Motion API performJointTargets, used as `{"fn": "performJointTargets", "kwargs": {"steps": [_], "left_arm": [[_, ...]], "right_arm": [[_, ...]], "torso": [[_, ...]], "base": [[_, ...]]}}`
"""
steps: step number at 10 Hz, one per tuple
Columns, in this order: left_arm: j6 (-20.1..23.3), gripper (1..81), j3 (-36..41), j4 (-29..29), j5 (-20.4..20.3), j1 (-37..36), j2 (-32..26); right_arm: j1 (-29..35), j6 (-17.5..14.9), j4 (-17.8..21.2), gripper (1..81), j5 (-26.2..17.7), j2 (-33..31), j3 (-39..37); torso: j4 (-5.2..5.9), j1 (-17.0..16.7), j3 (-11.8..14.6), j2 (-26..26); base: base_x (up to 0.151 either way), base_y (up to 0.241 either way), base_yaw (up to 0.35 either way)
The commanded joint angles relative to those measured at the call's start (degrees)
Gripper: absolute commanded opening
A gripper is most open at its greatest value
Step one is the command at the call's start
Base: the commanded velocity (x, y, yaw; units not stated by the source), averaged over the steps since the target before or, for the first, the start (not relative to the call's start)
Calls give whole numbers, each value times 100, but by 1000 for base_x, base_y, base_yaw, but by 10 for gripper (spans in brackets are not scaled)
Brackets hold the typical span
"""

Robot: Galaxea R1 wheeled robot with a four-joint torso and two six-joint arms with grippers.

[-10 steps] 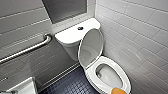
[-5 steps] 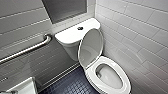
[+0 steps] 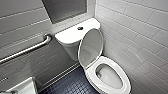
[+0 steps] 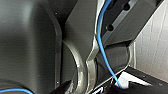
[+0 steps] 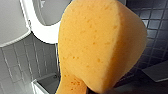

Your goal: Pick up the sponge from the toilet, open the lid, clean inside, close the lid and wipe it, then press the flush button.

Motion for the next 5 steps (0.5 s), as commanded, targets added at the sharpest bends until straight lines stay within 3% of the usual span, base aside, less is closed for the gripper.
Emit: {"fn": "performJointTargets", "kwargs": {"steps": [1,5], "left_arm": [[21,811,128,64,277,205,-29],[12,811,119,55,277,205,-37]], "right_arm": [[1090,-203,69,10,-341,-403,504],[2498,-212,517,10,-1051,482,-91]], "torso": [[0,0,0,0],[2,0,0,0]], "base": [[0,0,0],[0,0,0]]}}
